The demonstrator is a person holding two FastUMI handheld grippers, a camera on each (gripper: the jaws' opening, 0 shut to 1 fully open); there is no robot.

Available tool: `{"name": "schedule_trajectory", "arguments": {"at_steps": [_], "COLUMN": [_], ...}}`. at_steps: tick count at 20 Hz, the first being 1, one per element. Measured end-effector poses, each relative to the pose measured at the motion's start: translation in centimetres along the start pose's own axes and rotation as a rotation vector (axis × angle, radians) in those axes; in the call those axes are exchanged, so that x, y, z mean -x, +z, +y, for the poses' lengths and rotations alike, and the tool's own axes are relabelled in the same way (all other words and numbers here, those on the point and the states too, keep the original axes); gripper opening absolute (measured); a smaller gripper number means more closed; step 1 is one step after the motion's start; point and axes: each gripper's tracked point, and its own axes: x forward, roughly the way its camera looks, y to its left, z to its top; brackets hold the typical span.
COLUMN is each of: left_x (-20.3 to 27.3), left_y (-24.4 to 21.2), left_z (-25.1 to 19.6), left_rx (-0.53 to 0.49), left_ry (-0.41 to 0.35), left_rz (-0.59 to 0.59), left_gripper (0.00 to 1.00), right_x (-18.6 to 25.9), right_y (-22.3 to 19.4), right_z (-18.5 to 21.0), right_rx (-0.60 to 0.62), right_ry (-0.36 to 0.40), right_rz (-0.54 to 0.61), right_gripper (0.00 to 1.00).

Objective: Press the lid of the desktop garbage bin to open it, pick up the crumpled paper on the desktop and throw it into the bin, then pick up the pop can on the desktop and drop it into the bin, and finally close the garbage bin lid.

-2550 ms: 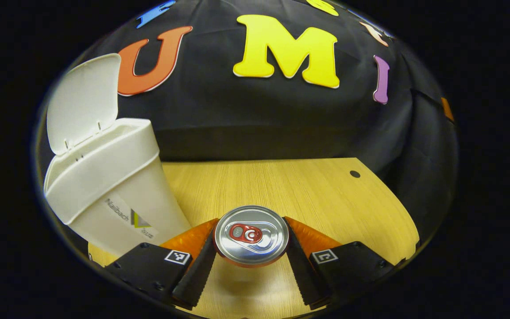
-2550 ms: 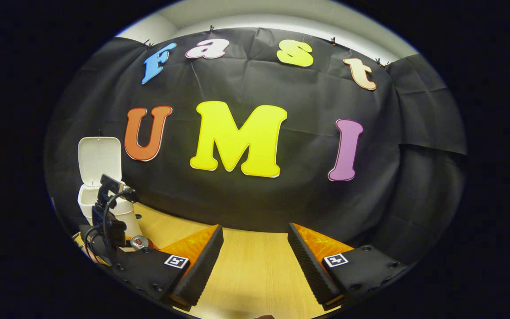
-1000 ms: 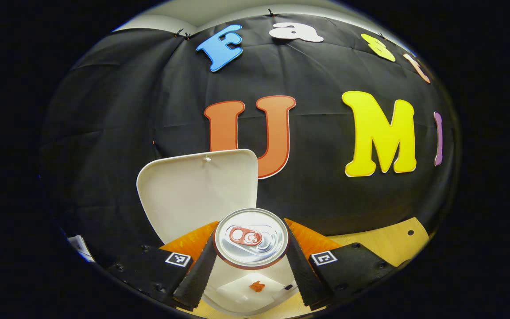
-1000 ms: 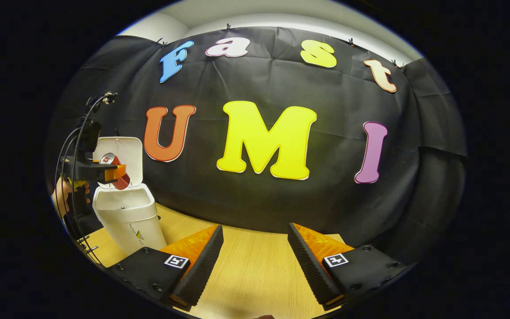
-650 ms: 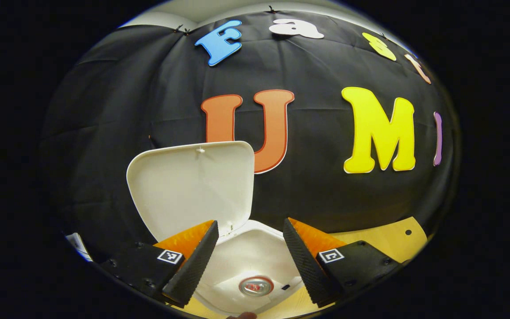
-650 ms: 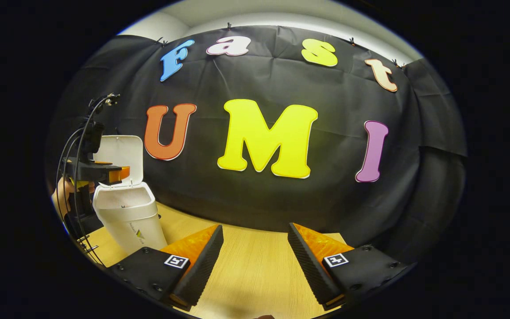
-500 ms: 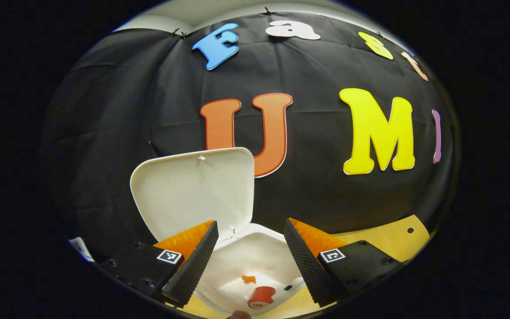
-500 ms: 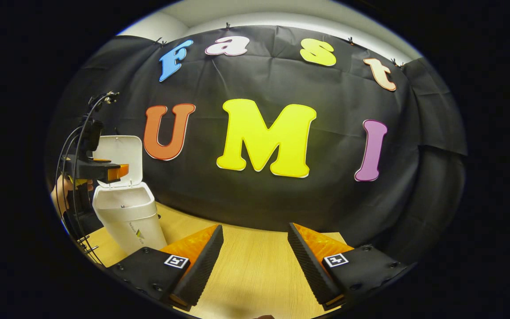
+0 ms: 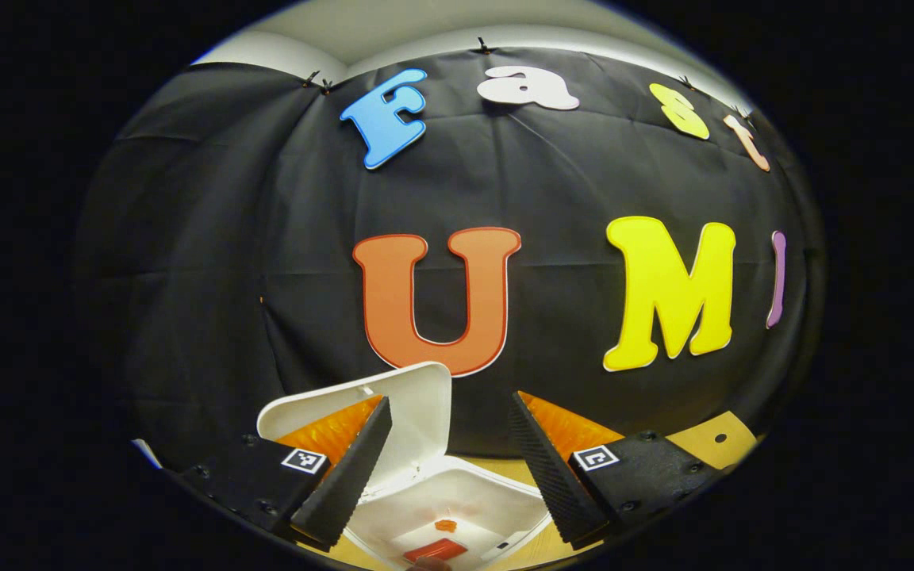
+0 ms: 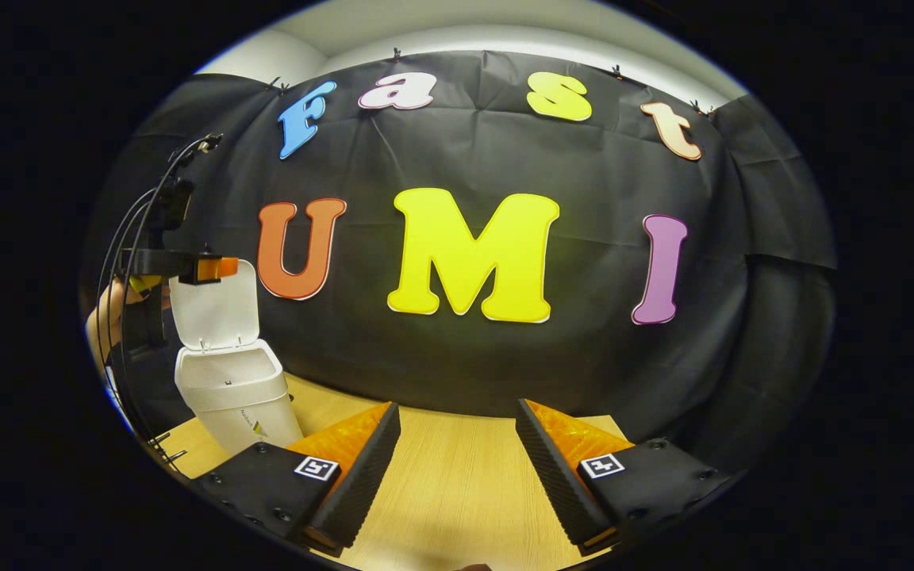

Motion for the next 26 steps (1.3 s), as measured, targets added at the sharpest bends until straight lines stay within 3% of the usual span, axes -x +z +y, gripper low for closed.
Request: {"name": "schedule_trajectory", "arguments": {"at_steps": [4,8,14,21,26], "left_x": [-1.3,-3.3,-4.6,-1.4,1.5], "left_y": [2.4,1.5,0.3,-0.8,-4.6], "left_z": [1.7,3.9,5.9,2.5,-1.8], "left_rx": [-0.034,-0.054,0.026,0.106,0.137], "left_ry": [0.033,0.075,0.127,0.065,-0.025], "left_rz": [-0.046,-0.023,0.006,0.062,0.151], "left_gripper": [0.96,0.96,0.96,0.99,0.99], "right_x": [0.4,0.8,1.0,1.0,1.5], "right_y": [-0.1,-0.1,0.0,-0.8,-2.2], "right_z": [-0.4,0.3,0.8,1.7,2.2], "right_rx": [-0.003,0.012,0.007,-0.014,-0.019], "right_ry": [-0.010,-0.003,0.006,0.038,0.066], "right_rz": [0.001,0.001,0.000,0.019,0.039], "right_gripper": [0.95,0.95,0.95,0.94,0.95]}}
